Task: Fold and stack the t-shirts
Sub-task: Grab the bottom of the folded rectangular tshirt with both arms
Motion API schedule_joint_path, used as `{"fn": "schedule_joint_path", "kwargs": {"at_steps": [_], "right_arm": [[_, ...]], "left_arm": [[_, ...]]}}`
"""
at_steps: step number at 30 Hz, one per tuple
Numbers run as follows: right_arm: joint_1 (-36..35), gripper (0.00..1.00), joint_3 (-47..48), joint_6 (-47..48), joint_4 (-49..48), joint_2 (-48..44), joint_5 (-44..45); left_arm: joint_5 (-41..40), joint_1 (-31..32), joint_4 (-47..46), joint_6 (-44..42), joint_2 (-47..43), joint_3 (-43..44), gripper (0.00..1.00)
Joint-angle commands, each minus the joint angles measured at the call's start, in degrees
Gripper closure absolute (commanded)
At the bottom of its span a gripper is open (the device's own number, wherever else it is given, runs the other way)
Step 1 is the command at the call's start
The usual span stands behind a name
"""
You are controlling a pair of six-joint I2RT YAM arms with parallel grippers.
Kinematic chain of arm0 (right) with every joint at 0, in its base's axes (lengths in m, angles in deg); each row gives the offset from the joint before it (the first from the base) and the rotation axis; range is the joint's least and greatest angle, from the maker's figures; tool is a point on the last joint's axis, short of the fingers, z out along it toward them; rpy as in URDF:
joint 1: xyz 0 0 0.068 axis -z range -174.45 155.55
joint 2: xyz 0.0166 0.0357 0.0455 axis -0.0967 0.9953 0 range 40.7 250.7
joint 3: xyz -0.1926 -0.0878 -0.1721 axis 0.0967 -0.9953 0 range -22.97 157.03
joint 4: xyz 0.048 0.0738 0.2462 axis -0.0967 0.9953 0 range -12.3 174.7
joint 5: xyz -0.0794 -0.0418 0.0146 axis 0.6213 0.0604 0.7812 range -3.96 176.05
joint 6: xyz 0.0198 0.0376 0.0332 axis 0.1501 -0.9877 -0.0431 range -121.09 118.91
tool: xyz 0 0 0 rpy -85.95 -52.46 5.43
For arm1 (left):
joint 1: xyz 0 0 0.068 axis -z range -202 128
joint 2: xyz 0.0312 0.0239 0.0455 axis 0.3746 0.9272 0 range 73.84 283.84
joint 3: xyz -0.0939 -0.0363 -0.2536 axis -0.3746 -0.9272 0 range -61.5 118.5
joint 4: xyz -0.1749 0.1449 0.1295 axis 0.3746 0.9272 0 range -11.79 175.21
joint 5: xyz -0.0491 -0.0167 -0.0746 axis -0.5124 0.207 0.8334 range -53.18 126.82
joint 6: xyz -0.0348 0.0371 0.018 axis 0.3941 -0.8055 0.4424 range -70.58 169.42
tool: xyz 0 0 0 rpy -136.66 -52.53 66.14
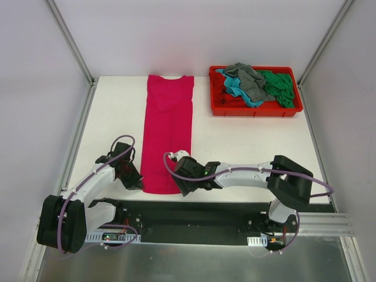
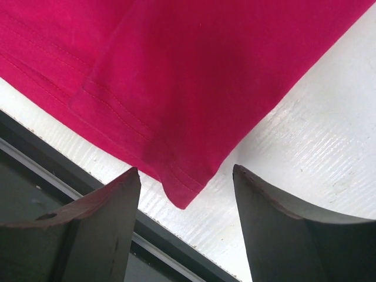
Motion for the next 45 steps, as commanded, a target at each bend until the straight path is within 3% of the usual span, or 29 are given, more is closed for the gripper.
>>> {"fn": "schedule_joint_path", "kwargs": {"at_steps": [1,5,12,18,30,33,37,45], "right_arm": [[0.8,0.35,2.9,0.3,-1.3,1.0,1.7],[2.1,0.46,1.3,-1.0,-1.3,2.6,1.2],[2.8,0.49,-3.2,-3.5,0.4,0.3,-0.6],[2.8,0.64,-6.0,-4.4,4.7,-4.0,0.2],[2.6,0.75,-3.9,-4.1,-2.0,-1.9,-12.1],[2.3,0.82,-4.0,-4.4,-3.2,-2.3,-14.6],[1.9,1.00,-6.4,-5.2,-3.3,-4.7,-14.4],[2.0,1.00,-6.5,-2.3,-2.7,-9.5,-14.5]], "left_arm": [[-3.8,-0.3,-2.0,0.1,0.8,-1.9,1.00],[-3.8,-0.3,-2.0,0.3,0.5,-2.0,1.00],[-4.6,-0.3,-2.0,0.6,-0.3,-2.0,1.00],[-5.9,-0.3,-1.7,0.6,-0.1,-1.6,1.00],[-2.2,-0.3,-1.5,0.4,-2.1,-3.0,1.00],[-0.9,-0.3,-1.4,0.2,-3.6,-3.3,1.00],[1.8,-0.3,-0.4,0.9,-8.7,-4.0,1.00],[4.0,-0.3,0.0,0.6,-14.7,0.6,1.00]]}}
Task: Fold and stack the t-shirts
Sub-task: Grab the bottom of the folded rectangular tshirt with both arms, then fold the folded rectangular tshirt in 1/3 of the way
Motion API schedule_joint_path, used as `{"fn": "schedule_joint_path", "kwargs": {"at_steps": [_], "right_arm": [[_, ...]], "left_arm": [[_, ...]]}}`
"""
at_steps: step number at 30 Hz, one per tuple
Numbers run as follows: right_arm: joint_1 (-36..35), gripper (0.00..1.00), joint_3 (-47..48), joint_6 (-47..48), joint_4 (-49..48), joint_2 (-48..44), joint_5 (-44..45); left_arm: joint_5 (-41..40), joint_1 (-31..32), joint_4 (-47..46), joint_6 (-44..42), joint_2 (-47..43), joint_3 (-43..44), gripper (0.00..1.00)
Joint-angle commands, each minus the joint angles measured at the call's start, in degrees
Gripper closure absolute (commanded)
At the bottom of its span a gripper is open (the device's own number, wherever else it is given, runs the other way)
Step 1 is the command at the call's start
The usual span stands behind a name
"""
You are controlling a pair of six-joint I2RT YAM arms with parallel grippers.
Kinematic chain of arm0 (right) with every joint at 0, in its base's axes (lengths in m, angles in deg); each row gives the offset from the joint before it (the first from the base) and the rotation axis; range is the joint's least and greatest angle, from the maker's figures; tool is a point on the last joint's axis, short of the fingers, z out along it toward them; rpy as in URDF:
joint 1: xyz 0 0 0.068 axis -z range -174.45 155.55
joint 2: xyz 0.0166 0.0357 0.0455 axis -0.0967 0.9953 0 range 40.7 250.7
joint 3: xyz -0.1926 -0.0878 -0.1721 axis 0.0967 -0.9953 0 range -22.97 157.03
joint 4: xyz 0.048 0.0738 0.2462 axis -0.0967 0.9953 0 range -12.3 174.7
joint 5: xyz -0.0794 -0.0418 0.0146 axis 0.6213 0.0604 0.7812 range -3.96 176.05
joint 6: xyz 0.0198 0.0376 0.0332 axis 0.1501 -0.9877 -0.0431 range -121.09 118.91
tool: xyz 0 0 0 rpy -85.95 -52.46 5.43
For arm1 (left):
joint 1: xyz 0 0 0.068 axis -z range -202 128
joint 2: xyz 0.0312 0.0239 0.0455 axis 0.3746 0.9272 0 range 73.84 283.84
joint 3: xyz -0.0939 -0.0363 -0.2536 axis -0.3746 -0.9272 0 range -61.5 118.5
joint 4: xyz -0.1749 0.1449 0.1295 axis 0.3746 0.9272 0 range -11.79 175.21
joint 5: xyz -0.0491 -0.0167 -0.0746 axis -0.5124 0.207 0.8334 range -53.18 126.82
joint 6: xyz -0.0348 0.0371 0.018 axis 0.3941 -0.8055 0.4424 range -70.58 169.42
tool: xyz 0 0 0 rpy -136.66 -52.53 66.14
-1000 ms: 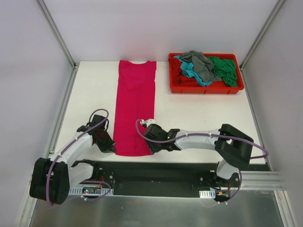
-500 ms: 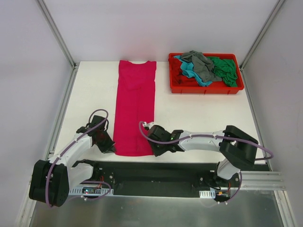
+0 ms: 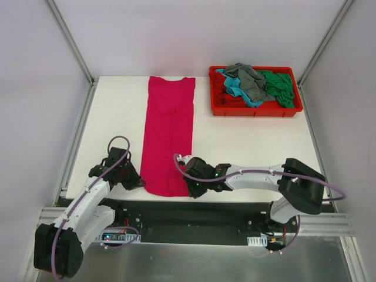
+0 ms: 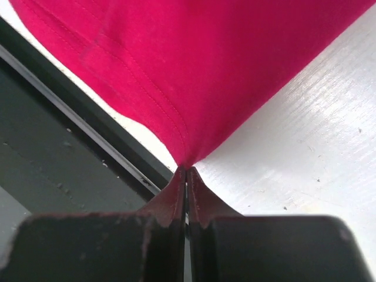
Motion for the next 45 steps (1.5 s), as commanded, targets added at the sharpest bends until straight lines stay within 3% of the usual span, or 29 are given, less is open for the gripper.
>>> {"fn": "schedule_joint_path", "kwargs": {"at_steps": [1,10,20,30,45], "right_arm": [[0.4,0.99,2.0,2.4,1.3,-4.6,-1.1],[10.5,0.99,13.3,10.1,6.5,-3.6,-0.8],[24.6,0.99,37.1,20.0,13.4,11.0,-2.3],[31.1,1.00,55.9,25.6,18.3,25.4,-5.3],[35.1,1.00,65.3,25.9,16.6,35.9,-8.8]], "left_arm": [[1.4,-0.3,0.5,0.0,-0.6,5.6,1.00],[-6.6,-0.3,-0.7,-0.3,11.5,21.3,1.00],[-1.2,-2.8,-3.2,-4.2,37.7,45.1,1.00],[1.4,-5.7,-3.2,-5.8,53.3,60.6,1.00],[2.8,-7.4,-2.7,-7.7,66.2,70.7,1.00]]}}
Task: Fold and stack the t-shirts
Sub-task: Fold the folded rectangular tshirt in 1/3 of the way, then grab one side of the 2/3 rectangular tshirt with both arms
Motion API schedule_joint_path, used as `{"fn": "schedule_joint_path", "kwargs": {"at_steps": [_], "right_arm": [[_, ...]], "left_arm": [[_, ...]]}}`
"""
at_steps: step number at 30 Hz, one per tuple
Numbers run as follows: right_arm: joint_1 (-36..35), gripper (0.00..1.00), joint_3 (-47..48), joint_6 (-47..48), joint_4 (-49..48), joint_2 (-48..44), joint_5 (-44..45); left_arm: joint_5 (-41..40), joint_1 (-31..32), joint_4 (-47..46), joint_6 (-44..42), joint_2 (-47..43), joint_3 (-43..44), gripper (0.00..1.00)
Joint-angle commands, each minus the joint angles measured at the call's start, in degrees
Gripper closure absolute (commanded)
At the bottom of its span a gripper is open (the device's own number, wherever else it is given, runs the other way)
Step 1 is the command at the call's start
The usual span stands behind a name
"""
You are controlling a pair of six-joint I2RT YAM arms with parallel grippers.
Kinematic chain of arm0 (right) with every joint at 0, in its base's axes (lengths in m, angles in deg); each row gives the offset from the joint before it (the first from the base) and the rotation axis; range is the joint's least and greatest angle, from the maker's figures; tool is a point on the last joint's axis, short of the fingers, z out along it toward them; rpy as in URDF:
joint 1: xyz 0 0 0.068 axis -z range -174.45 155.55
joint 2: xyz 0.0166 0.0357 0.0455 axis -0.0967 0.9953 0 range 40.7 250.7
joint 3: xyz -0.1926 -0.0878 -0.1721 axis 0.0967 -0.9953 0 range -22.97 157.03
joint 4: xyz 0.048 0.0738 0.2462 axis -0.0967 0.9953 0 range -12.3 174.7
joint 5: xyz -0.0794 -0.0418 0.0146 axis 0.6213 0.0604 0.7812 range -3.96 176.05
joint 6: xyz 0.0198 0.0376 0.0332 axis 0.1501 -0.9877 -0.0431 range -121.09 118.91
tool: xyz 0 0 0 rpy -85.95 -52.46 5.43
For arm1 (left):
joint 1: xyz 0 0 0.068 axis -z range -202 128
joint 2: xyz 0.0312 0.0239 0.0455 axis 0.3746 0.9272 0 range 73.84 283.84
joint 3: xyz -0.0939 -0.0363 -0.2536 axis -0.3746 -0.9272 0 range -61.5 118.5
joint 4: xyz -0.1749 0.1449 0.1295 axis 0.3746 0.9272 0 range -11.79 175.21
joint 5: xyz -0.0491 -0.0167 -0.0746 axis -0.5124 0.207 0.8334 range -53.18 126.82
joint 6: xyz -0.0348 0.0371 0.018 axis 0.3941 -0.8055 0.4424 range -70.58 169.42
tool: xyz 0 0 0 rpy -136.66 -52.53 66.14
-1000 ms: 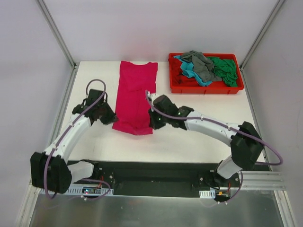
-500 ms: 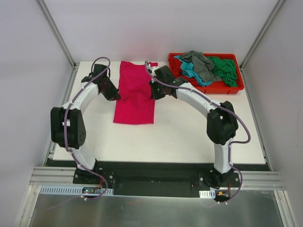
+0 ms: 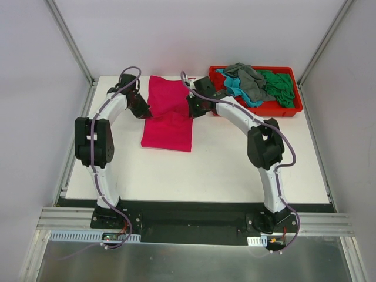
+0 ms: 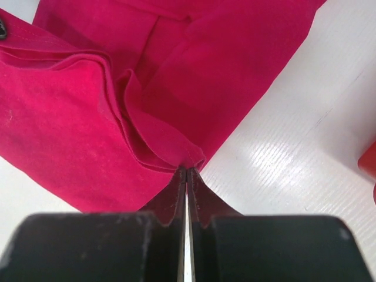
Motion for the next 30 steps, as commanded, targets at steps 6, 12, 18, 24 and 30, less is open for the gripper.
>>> {"fn": "schedule_joint_path", "kwargs": {"at_steps": [6,12,18,24,30], "right_arm": [[0.8,0.99,6.1,0.7,-1.1,4.4,-1.3],[1.0,0.84,8.0,0.5,-0.6,6.5,-0.7],[0.8,0.53,7.4,1.4,1.1,3.9,0.9],[-1.1,0.23,-2.5,1.4,0.0,-5.0,-0.5],[-6.4,0.09,-14.8,-0.8,-2.8,-12.1,2.3]], "left_arm": [[2.1,-1.6,1.3,-2.0,4.6,6.0,1.00],[1.2,-1.8,2.1,-1.9,5.5,6.3,0.87],[-2.2,-1.9,3.5,-2.3,1.6,4.5,0.45],[-2.9,-1.9,3.6,-1.7,-7.2,-4.5,0.01],[-1.7,-1.8,2.4,-1.0,-13.0,-19.5,0.06]]}}
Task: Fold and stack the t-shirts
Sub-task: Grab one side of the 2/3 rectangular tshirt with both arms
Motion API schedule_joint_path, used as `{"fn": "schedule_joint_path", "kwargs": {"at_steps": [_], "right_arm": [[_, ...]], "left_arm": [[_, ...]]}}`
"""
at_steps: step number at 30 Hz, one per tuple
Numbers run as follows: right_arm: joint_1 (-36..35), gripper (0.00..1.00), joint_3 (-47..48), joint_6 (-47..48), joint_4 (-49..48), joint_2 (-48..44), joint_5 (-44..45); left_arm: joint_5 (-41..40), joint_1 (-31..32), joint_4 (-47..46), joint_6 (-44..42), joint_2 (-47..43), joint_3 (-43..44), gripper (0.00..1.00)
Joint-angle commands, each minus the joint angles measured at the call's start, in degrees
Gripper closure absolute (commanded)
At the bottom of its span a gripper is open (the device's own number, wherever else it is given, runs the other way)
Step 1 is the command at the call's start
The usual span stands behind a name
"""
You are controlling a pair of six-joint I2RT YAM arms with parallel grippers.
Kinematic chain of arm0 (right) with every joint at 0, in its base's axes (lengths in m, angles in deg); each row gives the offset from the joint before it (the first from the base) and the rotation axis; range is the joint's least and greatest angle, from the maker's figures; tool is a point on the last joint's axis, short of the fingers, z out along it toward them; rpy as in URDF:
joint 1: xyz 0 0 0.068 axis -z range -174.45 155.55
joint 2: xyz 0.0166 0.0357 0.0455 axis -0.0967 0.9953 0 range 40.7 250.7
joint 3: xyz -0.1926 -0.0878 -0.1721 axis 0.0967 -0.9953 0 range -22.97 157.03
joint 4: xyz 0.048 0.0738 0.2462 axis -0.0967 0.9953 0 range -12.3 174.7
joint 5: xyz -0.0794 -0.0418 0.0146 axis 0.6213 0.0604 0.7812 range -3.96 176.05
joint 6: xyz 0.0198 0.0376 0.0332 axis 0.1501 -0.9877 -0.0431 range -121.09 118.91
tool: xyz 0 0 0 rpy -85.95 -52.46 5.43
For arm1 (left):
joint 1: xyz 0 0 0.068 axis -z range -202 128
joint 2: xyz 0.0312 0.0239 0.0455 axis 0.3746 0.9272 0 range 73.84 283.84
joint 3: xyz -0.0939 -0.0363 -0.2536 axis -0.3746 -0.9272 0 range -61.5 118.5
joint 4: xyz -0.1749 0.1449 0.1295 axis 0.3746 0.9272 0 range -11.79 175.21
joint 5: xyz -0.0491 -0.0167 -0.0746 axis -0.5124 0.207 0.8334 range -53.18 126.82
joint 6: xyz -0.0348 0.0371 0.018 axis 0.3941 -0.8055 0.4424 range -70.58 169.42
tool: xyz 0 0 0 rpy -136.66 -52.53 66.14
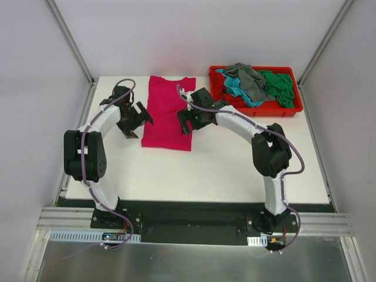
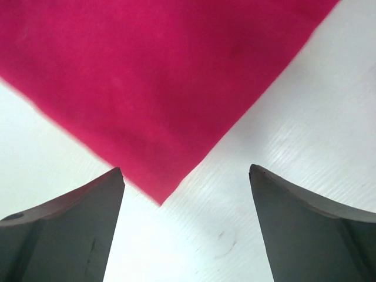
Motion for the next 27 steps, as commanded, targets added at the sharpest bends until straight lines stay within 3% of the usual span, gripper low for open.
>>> {"fn": "schedule_joint_path", "kwargs": {"at_steps": [1,4,13,20,24,27], "right_arm": [[-4.6,0.09,-6.1,-3.0,-2.5,-7.8,2.6],[-5.3,0.02,-11.1,-8.6,-4.0,-9.4,3.5],[-5.2,0.02,-23.1,-15.3,-9.4,-14.2,1.0],[-5.2,0.02,-24.5,-16.4,-9.4,-14.6,2.6],[-5.2,0.06,-22.9,-20.6,-9.2,-13.1,3.2],[-5.4,0.12,-22.9,-24.3,-8.8,-12.3,2.7]], "left_arm": [[0.0,-0.4,0.9,0.7,-3.7,-9.1,0.10],[0.6,-0.4,0.2,0.0,-4.4,-12.3,0.23],[-2.1,-0.4,-0.5,-0.6,-1.7,-15.0,0.48],[-3.5,-1.1,-0.5,-1.2,-0.6,-15.5,0.71],[-2.1,-1.1,-0.6,-1.4,0.7,-15.4,0.97],[-1.6,-1.1,-0.8,-1.4,1.0,-15.7,1.00]]}}
